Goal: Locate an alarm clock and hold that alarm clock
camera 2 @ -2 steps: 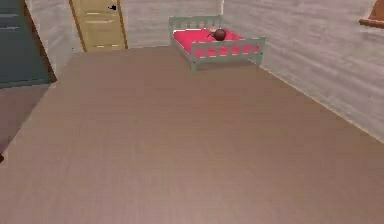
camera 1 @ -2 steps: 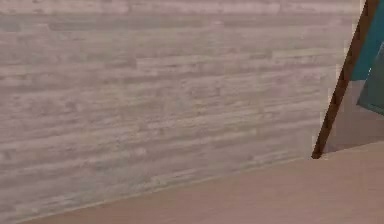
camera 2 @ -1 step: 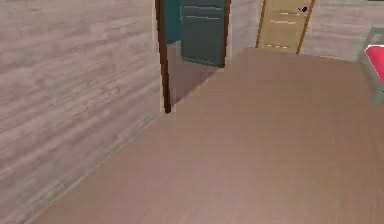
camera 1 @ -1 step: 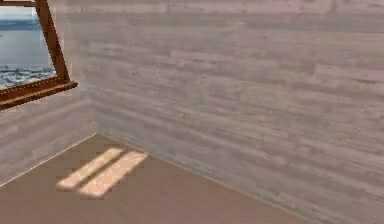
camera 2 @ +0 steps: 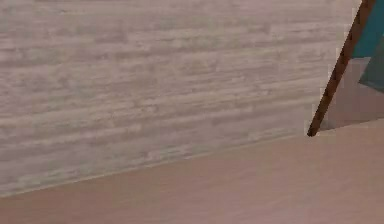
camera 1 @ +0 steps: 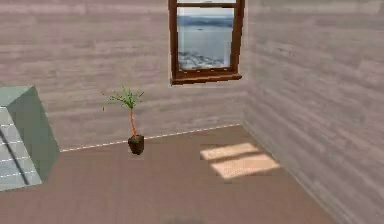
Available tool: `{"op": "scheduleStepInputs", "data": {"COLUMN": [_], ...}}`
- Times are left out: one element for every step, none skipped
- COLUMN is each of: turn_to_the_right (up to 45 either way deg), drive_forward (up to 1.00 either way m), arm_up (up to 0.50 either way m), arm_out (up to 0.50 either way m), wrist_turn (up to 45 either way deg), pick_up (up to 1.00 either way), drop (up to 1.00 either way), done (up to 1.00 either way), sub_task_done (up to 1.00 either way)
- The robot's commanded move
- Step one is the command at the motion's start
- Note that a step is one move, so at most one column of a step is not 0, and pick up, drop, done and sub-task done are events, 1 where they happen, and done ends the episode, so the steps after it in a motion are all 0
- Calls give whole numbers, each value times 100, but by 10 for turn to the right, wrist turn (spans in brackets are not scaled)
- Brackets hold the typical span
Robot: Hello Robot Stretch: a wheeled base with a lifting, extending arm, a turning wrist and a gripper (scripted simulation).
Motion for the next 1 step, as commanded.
{"op": "scheduleStepInputs", "data": {"turn_to_the_right": [-390], "drive_forward": [0], "arm_up": [0], "arm_out": [0], "wrist_turn": [0], "pick_up": [0], "drop": [0], "done": [0], "sub_task_done": [0]}}
